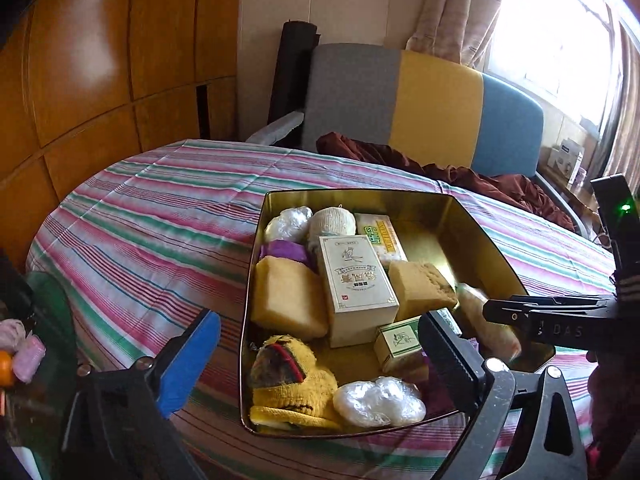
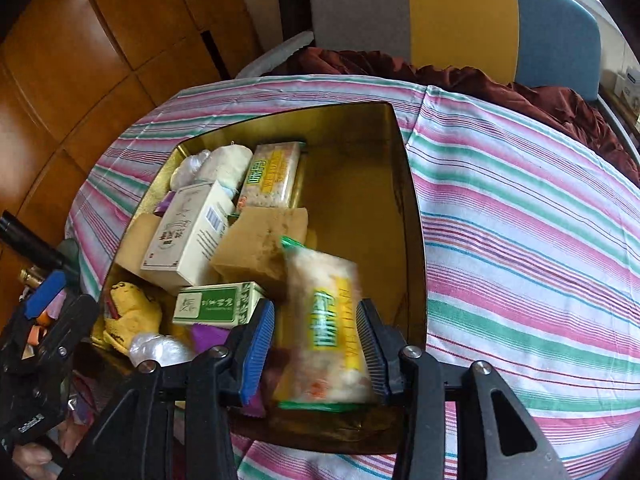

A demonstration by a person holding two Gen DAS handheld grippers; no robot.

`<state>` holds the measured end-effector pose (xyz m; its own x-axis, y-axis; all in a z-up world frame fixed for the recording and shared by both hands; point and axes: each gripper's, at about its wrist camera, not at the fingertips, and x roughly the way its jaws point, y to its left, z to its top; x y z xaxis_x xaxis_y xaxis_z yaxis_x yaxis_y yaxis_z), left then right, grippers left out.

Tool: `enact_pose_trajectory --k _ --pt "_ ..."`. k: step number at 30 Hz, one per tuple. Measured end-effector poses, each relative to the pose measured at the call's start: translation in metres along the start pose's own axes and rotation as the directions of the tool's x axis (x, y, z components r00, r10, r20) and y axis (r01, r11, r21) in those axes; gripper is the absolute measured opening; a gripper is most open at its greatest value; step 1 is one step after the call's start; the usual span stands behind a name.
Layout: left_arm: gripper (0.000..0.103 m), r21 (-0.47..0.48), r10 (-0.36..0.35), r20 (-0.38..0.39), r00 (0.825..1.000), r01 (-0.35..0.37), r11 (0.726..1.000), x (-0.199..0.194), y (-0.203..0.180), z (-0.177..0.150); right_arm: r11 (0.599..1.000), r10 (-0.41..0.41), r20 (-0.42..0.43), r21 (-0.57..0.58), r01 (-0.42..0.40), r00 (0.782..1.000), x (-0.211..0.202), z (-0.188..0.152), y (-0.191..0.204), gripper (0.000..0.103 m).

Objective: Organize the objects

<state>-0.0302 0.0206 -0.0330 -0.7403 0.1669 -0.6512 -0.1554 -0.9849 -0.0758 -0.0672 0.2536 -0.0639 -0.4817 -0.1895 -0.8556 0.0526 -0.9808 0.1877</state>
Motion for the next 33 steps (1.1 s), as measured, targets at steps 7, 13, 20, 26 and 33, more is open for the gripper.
enact_pose_trajectory --k 7,13,20,26,33 --pt "0.102 0.011 0.006 -0.013 1.000 -0.006 1.000 0.002 -0.001 -0.002 1.000 0.005 -0.009 -0.003 -0.005 1.000 0.002 -0.008 -0.002 0.047" --pt "0.103 0.029 0.009 -0.016 1.000 -0.009 1.000 0.001 -0.006 -0.002 1.000 0.008 0.026 -0.011 -0.008 1.000 -0.007 -0.014 0.003 0.054" --pt "0.103 0.043 0.006 -0.002 1.000 -0.006 0.999 -0.006 -0.012 -0.001 0.999 -0.009 0.088 -0.037 0.012 0.996 -0.025 -0.016 0.007 0.070" --pt "0.103 0.051 -0.006 0.002 1.000 0.005 0.999 -0.010 -0.017 -0.002 0.998 -0.061 0.148 -0.026 0.065 0.987 -0.048 -0.018 0.000 0.076" --pt "0.103 0.041 -0.016 -0.007 1.000 0.016 0.999 -0.011 -0.025 -0.006 0.981 -0.190 0.230 0.003 0.195 0.954 -0.072 -0.025 -0.004 0.078"
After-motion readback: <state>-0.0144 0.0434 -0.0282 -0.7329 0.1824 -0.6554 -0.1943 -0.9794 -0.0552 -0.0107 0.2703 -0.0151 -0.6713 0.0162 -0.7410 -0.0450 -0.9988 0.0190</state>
